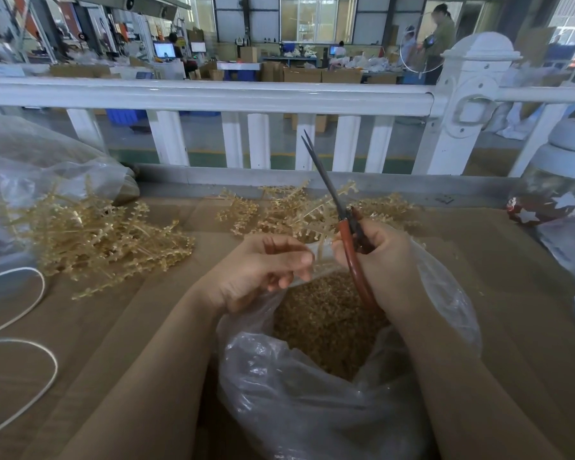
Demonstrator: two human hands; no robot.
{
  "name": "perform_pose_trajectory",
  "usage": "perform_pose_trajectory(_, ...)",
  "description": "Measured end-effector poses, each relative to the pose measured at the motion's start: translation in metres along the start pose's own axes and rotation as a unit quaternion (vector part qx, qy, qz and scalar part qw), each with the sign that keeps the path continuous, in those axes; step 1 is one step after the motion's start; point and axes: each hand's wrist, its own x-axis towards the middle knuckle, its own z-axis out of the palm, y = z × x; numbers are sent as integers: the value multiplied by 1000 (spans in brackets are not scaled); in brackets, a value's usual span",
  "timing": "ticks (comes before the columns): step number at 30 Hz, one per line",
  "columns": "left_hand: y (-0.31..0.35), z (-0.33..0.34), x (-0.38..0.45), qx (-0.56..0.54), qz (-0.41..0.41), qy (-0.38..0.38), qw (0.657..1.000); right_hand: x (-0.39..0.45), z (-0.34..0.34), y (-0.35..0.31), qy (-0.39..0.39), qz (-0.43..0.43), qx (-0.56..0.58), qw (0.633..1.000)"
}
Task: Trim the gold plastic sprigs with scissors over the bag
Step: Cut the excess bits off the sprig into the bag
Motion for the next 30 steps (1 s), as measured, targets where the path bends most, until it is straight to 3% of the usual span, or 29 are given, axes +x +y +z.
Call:
perform_pose_trajectory(7, 5, 3, -5, 85, -40, -42, 995, -1, 2, 3, 19, 0, -23, 1000)
perform_pose_trajectory(13, 4, -1, -5, -75, -32, 12, 997, -3, 2, -3, 66, 5, 42, 997)
perform_pose_trajectory(18, 3, 0, -3, -134, -13, 55, 989, -1, -1, -2, 75, 34, 64, 995)
perform_pose_trajectory(24, 2, 9, 5, -171, 17, 127, 977, -1, 4, 3, 7, 34, 18, 999)
perform_pose_trajectory(30, -1, 17, 11, -178, 38, 179, 967, -3, 13, 3, -59, 43, 41, 996)
